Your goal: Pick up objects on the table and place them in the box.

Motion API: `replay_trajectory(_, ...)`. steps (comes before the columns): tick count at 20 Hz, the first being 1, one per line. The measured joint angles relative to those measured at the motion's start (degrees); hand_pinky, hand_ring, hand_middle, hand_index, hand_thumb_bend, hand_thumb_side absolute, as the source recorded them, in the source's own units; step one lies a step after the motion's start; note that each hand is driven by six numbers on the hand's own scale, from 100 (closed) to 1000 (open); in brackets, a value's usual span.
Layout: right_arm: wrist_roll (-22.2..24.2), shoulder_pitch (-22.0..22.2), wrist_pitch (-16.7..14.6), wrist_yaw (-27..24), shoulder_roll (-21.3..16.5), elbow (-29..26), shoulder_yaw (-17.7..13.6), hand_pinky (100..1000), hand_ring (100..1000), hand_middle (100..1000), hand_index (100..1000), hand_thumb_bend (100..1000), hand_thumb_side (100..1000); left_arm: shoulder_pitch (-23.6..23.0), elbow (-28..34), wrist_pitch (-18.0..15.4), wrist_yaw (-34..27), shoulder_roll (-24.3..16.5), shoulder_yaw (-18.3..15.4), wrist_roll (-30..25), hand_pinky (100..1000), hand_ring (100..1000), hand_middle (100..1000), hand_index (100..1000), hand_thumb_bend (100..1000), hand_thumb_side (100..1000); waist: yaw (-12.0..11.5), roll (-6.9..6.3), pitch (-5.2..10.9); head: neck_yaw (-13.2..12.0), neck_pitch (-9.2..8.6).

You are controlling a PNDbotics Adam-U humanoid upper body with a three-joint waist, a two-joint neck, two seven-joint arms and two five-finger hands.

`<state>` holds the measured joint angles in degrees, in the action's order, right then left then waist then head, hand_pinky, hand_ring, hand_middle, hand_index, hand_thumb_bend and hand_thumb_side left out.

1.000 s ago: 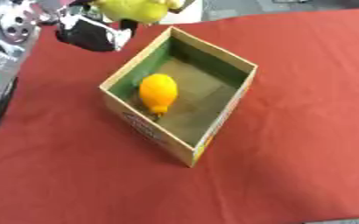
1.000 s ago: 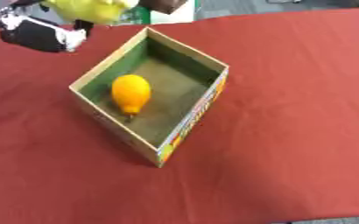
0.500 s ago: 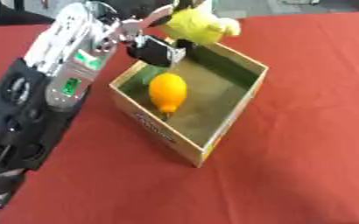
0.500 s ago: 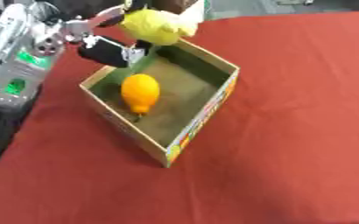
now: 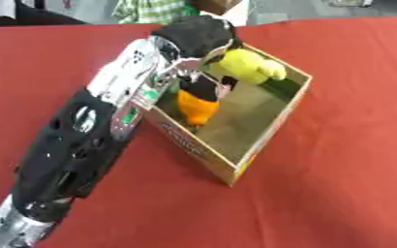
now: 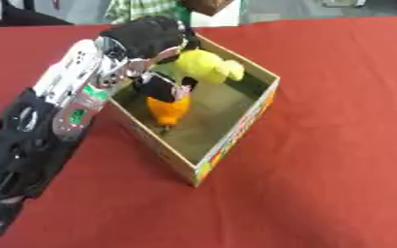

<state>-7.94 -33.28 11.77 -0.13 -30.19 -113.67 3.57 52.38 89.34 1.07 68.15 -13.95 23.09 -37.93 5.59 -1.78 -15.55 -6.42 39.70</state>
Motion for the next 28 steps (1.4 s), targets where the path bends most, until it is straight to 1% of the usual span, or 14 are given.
replay_trajectory(3,0.0,0.0,0.1,0.0,0.3,0.0,0.0,806,801,757,924,100,999,-0.1,-1.8,-0.3,3.3,0.8,0.3,-0.7,479,619,622,738,100,246,0.0,-0.06,-0.13,0.0,-0.04)
replay_trajectory(4,0.0,0.0,0.1,0.0,0.3,0.0,0.0,806,801,757,924,100,999,-0.2,-2.4,-0.3,4.5,0.9,0.4,-0.9,496,646,661,782,100,245,0.0,-0.08,-0.22,0.0,-0.12)
replay_trajectory(5,0.0,0.1,0.1,0.0,0.3,0.0,0.0,806,801,757,924,100,1000,-0.3,-2.8,-0.4,5.7,1.0,0.4,-1.0,524,686,707,828,100,395,0.0,-0.1,-0.3,0.0,-0.19)
replay_trajectory(6,0.0,0.1,0.1,0.0,0.3,0.0,0.0,806,801,757,924,100,1000,-0.4,-3.1,-0.5,6.9,1.1,0.4,-1.2,524,686,707,828,100,395,0.0,-0.1,-0.32,0.0,-0.25)
replay_trajectory(7,0.0,0.1,0.1,0.0,0.3,0.0,0.0,806,801,757,924,100,1000,-0.4,-3.3,-0.6,8.1,1.3,0.4,-1.3,588,748,768,891,100,503,0.0,-0.11,-0.32,0.0,-0.38)
replay_trajectory(8,0.0,0.1,0.1,0.0,0.3,0.0,0.0,806,801,757,924,100,1000,-0.4,-3.5,-0.7,9.3,1.4,0.4,-1.4,602,761,782,904,100,523,0.0,-0.11,-0.32,0.0,-0.42)
replay_trajectory(9,0.0,0.2,0.1,0.0,0.3,0.0,0.0,806,801,757,924,100,1000,-0.4,-3.6,-0.9,10.5,1.4,0.4,-1.6,664,810,834,955,202,645,0.0,-0.12,-0.33,0.0,-0.43)
replay_trajectory(10,0.0,0.3,0.2,0.0,0.3,0.0,0.0,806,801,757,924,100,1000,-0.4,-3.8,-1.3,11.7,1.4,0.4,-1.7,718,846,870,984,364,752,0.0,-0.12,-0.33,0.0,-0.44)
replay_trajectory(11,0.0,0.4,0.2,0.0,0.3,0.0,0.0,806,801,757,924,100,1000,-0.4,-3.8,-1.7,12.8,1.4,0.4,-1.9,761,868,888,1000,463,815,0.0,-0.12,-0.33,0.0,-0.45)
replay_trajectory(13,-0.1,0.5,0.2,0.0,0.3,0.0,0.0,806,801,757,924,100,1000,-0.4,-3.9,-2.8,14.6,1.4,0.4,-2.3,847,910,929,1000,581,906,0.1,-0.12,-0.33,0.0,-0.46)
replay_trajectory(15,-0.1,0.5,0.3,0.0,0.4,0.0,0.0,806,800,757,924,100,1000,-0.4,-3.9,-3.7,15.9,1.4,0.3,-2.4,877,928,944,1000,614,956,0.1,-0.11,-0.33,0.0,-0.46)
replay_trajectory(22,-0.2,0.6,0.3,0.0,0.7,0.0,0.0,806,800,757,925,100,999,-0.4,-4.0,-4.5,16.6,1.4,-0.8,-2.3,903,955,955,1000,578,991,0.2,-0.08,-0.29,0.0,-0.47)
replay_trajectory(24,-0.2,0.7,0.3,0.0,0.7,0.0,0.0,806,801,757,925,100,999,-0.4,-3.7,-4.2,16.2,1.4,-1.1,-2.0,896,951,950,1000,548,982,0.2,-0.08,-0.27,0.0,-0.47)
replay_trajectory(28,-0.4,1.0,0.3,0.0,0.7,0.0,-0.1,806,801,757,924,100,999,-0.5,-2.1,-3.1,14.4,1.4,-2.1,-0.8,873,940,936,1000,433,963,0.2,-0.08,-0.14,0.0,-0.47)
